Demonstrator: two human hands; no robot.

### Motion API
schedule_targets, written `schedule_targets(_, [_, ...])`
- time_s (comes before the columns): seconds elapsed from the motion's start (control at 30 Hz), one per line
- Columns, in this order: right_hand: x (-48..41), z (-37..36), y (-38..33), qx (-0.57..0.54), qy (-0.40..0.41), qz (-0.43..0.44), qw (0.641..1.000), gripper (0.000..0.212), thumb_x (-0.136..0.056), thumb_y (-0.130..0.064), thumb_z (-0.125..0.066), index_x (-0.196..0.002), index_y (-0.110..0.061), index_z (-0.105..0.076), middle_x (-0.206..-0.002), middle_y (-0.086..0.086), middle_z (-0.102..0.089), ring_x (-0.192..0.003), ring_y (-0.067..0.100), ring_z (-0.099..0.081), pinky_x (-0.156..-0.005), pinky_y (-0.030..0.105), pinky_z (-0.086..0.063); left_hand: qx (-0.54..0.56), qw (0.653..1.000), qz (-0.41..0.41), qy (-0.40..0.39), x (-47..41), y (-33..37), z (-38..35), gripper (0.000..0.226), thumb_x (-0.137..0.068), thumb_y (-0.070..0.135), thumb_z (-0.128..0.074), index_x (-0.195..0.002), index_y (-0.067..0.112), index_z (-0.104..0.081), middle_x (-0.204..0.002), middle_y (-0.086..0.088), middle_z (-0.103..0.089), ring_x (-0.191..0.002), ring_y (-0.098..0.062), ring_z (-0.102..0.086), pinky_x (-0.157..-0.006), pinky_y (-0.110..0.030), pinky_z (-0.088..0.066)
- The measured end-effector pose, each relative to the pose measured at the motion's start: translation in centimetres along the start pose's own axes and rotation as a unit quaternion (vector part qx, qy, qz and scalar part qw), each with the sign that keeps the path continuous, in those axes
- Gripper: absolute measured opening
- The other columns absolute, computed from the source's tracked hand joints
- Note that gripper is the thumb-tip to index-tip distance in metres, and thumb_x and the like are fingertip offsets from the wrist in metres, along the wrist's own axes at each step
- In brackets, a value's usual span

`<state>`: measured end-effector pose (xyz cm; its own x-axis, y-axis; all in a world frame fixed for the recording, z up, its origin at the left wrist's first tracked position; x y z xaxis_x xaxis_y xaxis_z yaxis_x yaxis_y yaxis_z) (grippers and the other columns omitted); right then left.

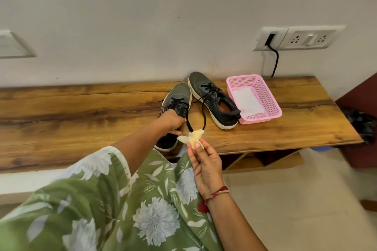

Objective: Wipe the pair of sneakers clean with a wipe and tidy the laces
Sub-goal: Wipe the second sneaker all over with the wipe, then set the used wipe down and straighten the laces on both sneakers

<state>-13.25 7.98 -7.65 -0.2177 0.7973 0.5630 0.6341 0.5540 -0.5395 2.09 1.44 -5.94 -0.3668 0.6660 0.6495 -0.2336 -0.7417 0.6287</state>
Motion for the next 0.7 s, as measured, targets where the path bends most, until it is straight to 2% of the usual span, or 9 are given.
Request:
schedule_targets(0.03, [0.0,-0.1,-0.1,0.002,-0.004,-0.001,1.000,0.021,-0.088,0.000,-0.054,-0.109,-0.004,-0.058,-0.096,0.015,-0.070,-0.079,0.016,-0.070,-0.064,0.020,-0.056,-0.093,0.995,-0.038,0.014,0.3,0.4,0.5,0.021,-0.095,0.026,-0.055,-0.098,0.006,-0.050,-0.092,-0.009,-0.054,-0.070,-0.025,-0.062,-0.070,-0.035,-0.058])
schedule_targets(0.1, [0.1,-0.2,-0.2,0.016,-0.002,-0.001,1.000,0.013,-0.091,-0.008,-0.052,-0.102,-0.005,-0.059,-0.078,0.010,-0.071,-0.066,0.012,-0.068,-0.058,0.020,-0.056,-0.293,0.940,-0.149,0.091,1.5,1.4,1.8,0.024,-0.095,0.033,-0.051,-0.094,0.009,-0.054,-0.085,-0.008,-0.059,-0.081,-0.028,-0.065,-0.070,-0.036,-0.053])
schedule_targets(0.2, [0.0,0.4,-0.1,0.029,0.035,-0.008,0.999,0.022,-0.097,-0.021,-0.045,-0.100,-0.004,-0.057,-0.058,0.005,-0.063,-0.047,0.009,-0.059,-0.045,0.018,-0.050,-0.402,0.854,-0.278,0.179,3.6,1.5,1.9,0.027,-0.095,0.037,-0.045,-0.106,0.015,-0.056,-0.099,-0.005,-0.064,-0.098,-0.025,-0.058,-0.078,-0.037,-0.049])
schedule_targets(0.27, [-0.2,1.1,0.1,0.008,0.059,-0.030,0.998,0.028,-0.099,-0.025,-0.039,-0.099,-0.003,-0.056,-0.051,0.002,-0.056,-0.040,0.007,-0.051,-0.039,0.017,-0.042,-0.446,0.822,-0.298,0.191,3.7,0.5,1.2,0.031,-0.095,0.042,-0.043,-0.111,0.018,-0.054,-0.109,-0.002,-0.063,-0.110,-0.023,-0.053,-0.092,-0.039,-0.040])
schedule_targets(0.37, [-0.9,2.5,-0.3,-0.068,0.085,-0.070,0.992,0.028,-0.100,-0.026,-0.038,-0.094,-0.006,-0.056,-0.052,0.000,-0.049,-0.039,0.005,-0.042,-0.035,0.016,-0.036,-0.454,0.832,-0.269,0.171,2.4,-1.9,0.6,0.035,-0.094,0.046,-0.042,-0.116,0.020,-0.051,-0.120,-0.002,-0.060,-0.123,-0.021,-0.047,-0.107,-0.040,-0.030])
schedule_targets(0.5, [-3.8,6.8,-4.9,0.005,0.193,-0.007,0.981,0.019,-0.096,-0.027,-0.048,-0.094,-0.010,-0.057,-0.066,0.001,-0.052,-0.049,0.007,-0.048,-0.037,0.014,-0.040,-0.446,0.831,-0.274,0.190,1.5,-3.6,0.3,0.032,-0.093,0.046,-0.044,-0.110,0.022,-0.054,-0.109,0.000,-0.065,-0.109,-0.020,-0.056,-0.095,-0.035,-0.039])
schedule_targets(0.57, [-5.8,9.1,-8.1,0.052,0.240,0.045,0.968,0.010,-0.095,-0.018,-0.052,-0.098,-0.009,-0.055,-0.072,0.004,-0.055,-0.054,0.008,-0.052,-0.041,0.016,-0.045,-0.424,0.836,-0.278,0.211,1.5,-3.4,0.5,0.030,-0.092,0.044,-0.047,-0.109,0.020,-0.056,-0.103,0.000,-0.067,-0.103,-0.022,-0.059,-0.090,-0.036,-0.040])
schedule_targets(0.6, [-6.6,10.2,-9.6,0.077,0.260,0.068,0.960,0.009,-0.094,-0.012,-0.053,-0.101,-0.008,-0.054,-0.079,0.007,-0.057,-0.059,0.010,-0.053,-0.046,0.016,-0.048,-0.416,0.837,-0.280,0.221,1.6,-3.3,0.4,0.029,-0.092,0.042,-0.048,-0.109,0.020,-0.056,-0.100,-0.001,-0.068,-0.101,-0.022,-0.061,-0.087,-0.037,-0.041])
schedule_targets(0.7, [-8.8,13.1,-12.5,0.130,0.301,0.088,0.941,0.021,-0.088,0.005,-0.056,-0.107,-0.005,-0.054,-0.107,0.016,-0.057,-0.085,0.021,-0.059,-0.076,0.026,-0.052,-0.404,0.837,-0.284,0.237,1.6,-3.4,0.4,0.026,-0.093,0.040,-0.050,-0.104,0.019,-0.058,-0.093,0.000,-0.068,-0.093,-0.023,-0.063,-0.081,-0.037,-0.042])
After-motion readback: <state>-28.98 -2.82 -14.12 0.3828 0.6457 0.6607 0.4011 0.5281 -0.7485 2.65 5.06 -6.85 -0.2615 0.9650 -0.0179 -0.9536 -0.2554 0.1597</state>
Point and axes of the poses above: each hand's wrist, its own x-axis away from the middle knuckle, its own z-axis out of the back of the hand, y = z × x, the point moved 8 cm from there along -x, towards the middle knuckle
